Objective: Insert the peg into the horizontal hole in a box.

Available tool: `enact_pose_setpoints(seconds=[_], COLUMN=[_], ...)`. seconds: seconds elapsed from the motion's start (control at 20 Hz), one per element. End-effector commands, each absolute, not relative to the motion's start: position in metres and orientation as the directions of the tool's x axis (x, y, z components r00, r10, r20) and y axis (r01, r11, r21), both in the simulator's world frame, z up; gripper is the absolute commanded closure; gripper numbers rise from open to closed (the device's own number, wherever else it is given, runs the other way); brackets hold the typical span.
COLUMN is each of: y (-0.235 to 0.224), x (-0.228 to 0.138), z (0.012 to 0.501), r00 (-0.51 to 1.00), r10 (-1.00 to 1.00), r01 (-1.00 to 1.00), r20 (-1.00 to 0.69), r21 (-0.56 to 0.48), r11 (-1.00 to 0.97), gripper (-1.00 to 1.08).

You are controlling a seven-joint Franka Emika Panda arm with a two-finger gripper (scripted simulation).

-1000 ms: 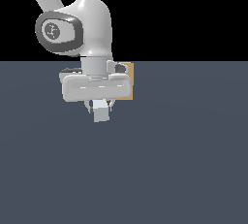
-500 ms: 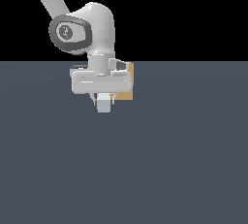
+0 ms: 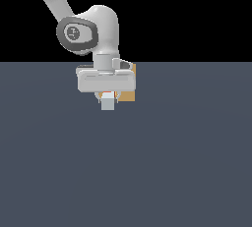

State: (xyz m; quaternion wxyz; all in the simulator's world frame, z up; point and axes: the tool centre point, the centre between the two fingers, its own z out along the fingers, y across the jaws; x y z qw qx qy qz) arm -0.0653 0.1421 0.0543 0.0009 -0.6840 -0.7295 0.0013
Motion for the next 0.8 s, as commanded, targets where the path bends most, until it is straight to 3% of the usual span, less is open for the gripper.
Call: enact_pose_setpoints(seconds=[0.0,0.75], y=[0.1436,0.1495], x=[-0.0635,-0.0631], z=[0.0559,0.0558], r00=[-0.059,-0.058], r10=[0.998,0.998], r01=[0.998,0.998], r20=[0.000,0.001], r21=[0.000,-0.001], r11=[0.059,0.058], gripper=[1.08,1.08])
